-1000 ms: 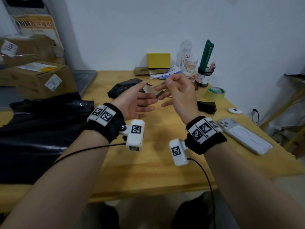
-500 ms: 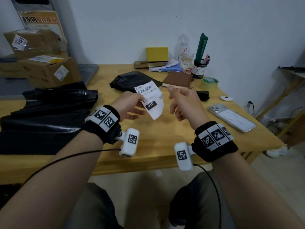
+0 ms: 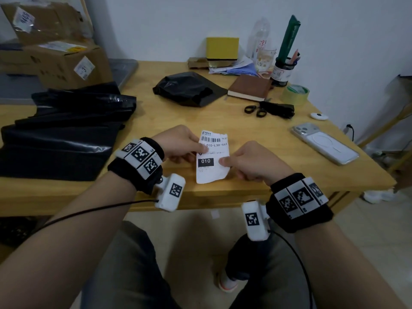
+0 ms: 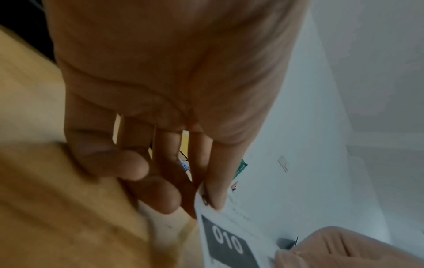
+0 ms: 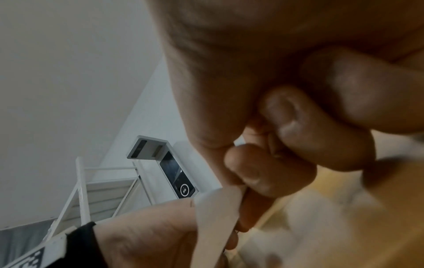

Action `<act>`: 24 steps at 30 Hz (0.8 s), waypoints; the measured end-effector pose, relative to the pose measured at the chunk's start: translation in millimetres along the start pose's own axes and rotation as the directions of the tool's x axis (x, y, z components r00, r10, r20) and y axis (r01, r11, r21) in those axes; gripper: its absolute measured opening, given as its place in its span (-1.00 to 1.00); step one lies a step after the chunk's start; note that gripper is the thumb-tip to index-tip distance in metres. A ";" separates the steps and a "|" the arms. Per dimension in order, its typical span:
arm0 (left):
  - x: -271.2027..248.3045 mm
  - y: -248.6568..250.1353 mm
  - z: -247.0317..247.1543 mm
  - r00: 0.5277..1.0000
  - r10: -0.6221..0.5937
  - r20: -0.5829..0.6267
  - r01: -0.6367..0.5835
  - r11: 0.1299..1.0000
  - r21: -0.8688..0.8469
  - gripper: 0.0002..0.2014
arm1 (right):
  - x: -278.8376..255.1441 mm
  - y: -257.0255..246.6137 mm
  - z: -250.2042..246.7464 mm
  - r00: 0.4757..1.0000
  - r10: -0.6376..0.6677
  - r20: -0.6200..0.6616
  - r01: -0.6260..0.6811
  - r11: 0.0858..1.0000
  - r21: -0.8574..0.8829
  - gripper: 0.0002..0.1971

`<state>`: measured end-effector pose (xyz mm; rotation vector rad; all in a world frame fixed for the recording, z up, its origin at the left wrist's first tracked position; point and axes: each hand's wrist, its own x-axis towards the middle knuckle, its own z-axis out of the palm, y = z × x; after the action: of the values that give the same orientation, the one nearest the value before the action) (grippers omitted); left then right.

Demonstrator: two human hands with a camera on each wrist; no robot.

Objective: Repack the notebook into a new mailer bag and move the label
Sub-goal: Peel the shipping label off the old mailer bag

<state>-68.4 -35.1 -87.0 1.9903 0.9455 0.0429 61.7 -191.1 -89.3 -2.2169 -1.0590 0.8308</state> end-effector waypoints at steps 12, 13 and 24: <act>4.4 2.6 7.3 0.998 -0.032 -0.046 0.036 0.994 0.100 -0.83 | 7.8 -2.5 2.1 0.998 0.053 0.031 -0.046 0.984 -0.175 -0.62; 4.5 3.5 7.7 0.998 -0.036 -0.049 0.041 0.994 0.104 -0.82 | 8.5 -2.7 1.9 0.998 0.052 0.039 -0.044 0.981 -0.186 -0.61; -6.0 19.3 -0.4 0.990 -0.079 -0.120 0.114 0.938 0.326 -0.63 | 15.0 7.0 -7.4 0.994 0.047 0.095 -0.032 0.987 -0.156 -0.58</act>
<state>-61.2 -44.3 -70.5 2.2646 1.1805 -0.0731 77.8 -184.2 -93.7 -2.3532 -1.1649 0.9107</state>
